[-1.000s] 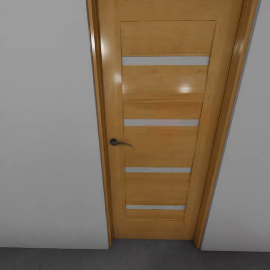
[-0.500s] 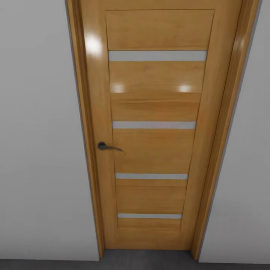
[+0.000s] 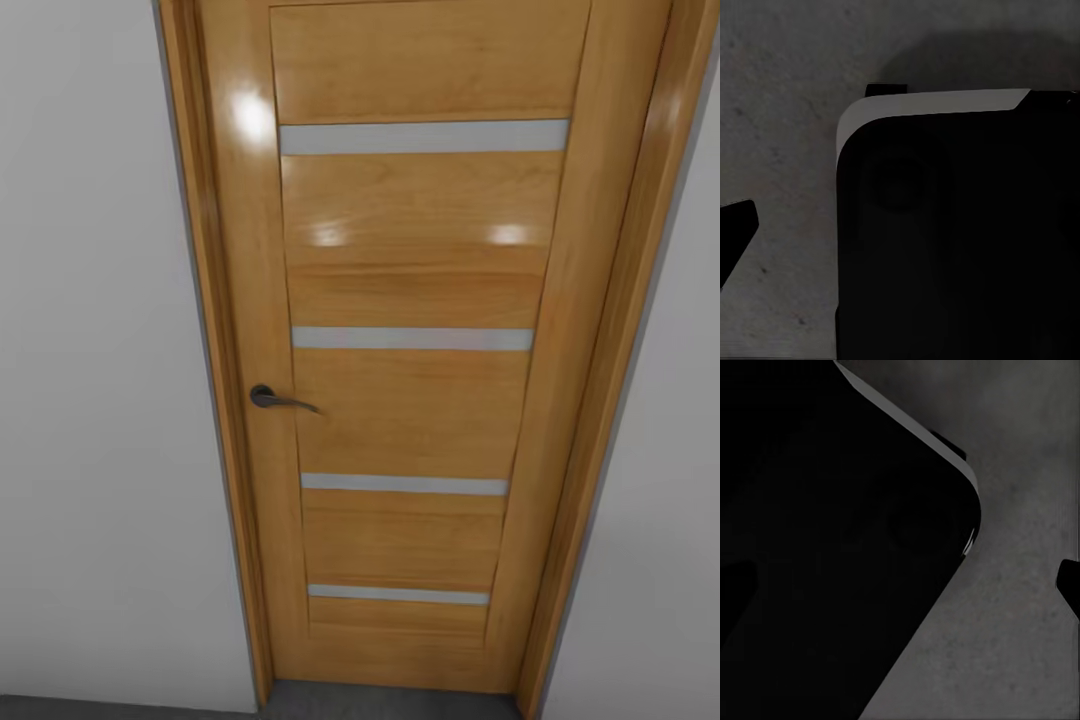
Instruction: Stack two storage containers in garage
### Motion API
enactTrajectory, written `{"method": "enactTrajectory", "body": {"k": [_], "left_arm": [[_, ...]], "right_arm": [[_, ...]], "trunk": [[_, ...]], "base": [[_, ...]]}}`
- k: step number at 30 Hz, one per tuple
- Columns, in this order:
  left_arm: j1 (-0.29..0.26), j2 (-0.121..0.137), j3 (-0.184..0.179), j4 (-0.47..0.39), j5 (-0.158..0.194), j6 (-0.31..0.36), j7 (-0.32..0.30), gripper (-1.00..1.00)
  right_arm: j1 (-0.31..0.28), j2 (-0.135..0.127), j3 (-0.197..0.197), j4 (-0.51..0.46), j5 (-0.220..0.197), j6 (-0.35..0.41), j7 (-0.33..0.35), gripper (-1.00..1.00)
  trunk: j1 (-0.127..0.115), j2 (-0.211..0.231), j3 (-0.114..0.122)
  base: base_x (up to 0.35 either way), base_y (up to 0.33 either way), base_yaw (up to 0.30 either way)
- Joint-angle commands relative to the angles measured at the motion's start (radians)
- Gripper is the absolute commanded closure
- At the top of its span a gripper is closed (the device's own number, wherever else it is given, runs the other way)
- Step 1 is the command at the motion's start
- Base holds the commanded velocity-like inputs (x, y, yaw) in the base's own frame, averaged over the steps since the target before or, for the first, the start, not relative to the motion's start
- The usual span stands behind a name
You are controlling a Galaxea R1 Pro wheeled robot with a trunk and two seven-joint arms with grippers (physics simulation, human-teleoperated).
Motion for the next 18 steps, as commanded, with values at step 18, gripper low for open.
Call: {"method": "enactTrajectory", "body": {"k": [18], "left_arm": [[0.000, 0.000, 0.000, 0.000, -0.001, -0.002, -0.001, -1.00]], "right_arm": [[0.000, 0.000, 0.001, 0.001, 0.001, -0.004, 0.001, -1.00]], "trunk": [[0.000, -0.001, -0.001]], "base": [[0.029, -0.064, 0.078]]}}
